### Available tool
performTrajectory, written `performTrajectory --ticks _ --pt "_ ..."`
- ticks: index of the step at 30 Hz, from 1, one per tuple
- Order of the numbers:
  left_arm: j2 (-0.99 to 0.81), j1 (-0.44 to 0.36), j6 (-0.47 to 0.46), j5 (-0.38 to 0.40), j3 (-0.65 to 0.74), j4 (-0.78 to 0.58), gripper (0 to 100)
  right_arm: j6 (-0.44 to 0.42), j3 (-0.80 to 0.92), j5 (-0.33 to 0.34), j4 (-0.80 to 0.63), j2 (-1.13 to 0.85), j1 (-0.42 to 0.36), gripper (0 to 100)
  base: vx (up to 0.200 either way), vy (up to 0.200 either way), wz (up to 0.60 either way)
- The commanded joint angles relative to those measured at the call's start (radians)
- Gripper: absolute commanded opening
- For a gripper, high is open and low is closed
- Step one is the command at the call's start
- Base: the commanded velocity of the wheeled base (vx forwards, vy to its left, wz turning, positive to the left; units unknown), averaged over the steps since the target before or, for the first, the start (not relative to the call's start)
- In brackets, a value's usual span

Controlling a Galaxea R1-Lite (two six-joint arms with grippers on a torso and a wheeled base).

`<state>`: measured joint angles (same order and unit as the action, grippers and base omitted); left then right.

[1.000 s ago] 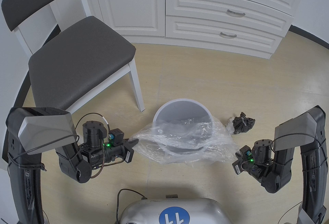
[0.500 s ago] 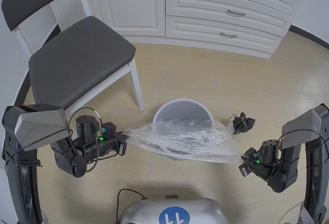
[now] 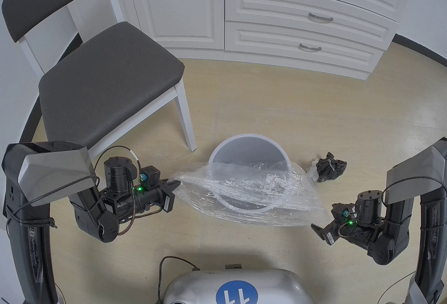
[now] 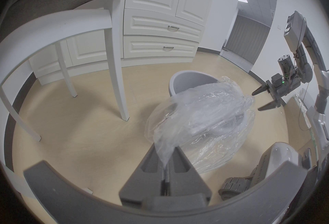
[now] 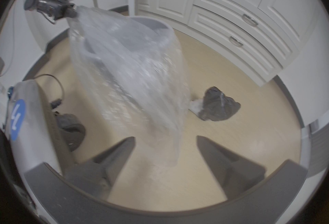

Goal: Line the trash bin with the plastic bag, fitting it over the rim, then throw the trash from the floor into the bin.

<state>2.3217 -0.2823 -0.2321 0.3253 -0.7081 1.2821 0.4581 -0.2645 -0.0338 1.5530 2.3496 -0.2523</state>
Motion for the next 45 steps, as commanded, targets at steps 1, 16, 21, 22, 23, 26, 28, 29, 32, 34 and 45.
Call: performTrajectory --ticks 1,16,21,22,23,26,28,29,32,34,45 --pt "-0.013 0.0 0.0 0.0 0.004 0.002 0 0.056 0.156 0.298 0.018 -0.177 0.071 100 0.0 0.0 0.0" --pt "-0.008 0.0 0.0 0.0 0.002 0.002 0 0.022 0.175 0.808 0.018 -0.372 0.208 100 0.0 0.0 0.0" --pt "-0.007 -0.003 0.002 -0.003 -0.001 0.011 0 -0.23 0.059 0.06 0.018 -0.391 -0.153 100 0.0 0.0 0.0" --pt "-0.005 -0.005 0.002 -0.003 -0.001 0.02 0 -0.271 0.036 -0.046 0.018 -0.386 -0.211 100 0.0 0.0 0.0" --pt "-0.002 -0.008 0.004 -0.003 0.001 0.04 0 -0.315 -0.004 -0.205 0.018 -0.368 -0.301 100 0.0 0.0 0.0" --pt "0.019 -0.009 0.004 -0.006 0.001 0.077 0 -0.314 -0.047 -0.385 0.018 -0.314 -0.447 100 0.0 0.0 0.0" --pt "0.027 -0.008 0.004 -0.009 0.001 0.082 0 -0.308 -0.058 -0.414 0.018 -0.314 -0.519 100 0.0 0.0 0.0" --pt "0.027 -0.008 0.002 -0.009 0.002 0.082 0 -0.292 -0.07 -0.416 0.018 -0.314 -0.541 100 0.0 0.0 0.0" --pt "0.025 -0.005 0.0 -0.009 0.001 0.079 0 -0.114 -0.153 -0.413 0.018 -0.32 -0.556 100 0.0 0.0 0.0" --pt "0.027 -0.006 0.0 -0.009 -0.002 0.082 100 -0.022 -0.223 -0.413 -0.05 -0.331 -0.562 100 0.0 0.0 0.0" --pt "-0.008 0.045 -0.006 0.213 0.116 0.267 100 0.205 -0.452 -0.423 -0.55 -0.312 -0.654 100 0.0 0.0 0.0"
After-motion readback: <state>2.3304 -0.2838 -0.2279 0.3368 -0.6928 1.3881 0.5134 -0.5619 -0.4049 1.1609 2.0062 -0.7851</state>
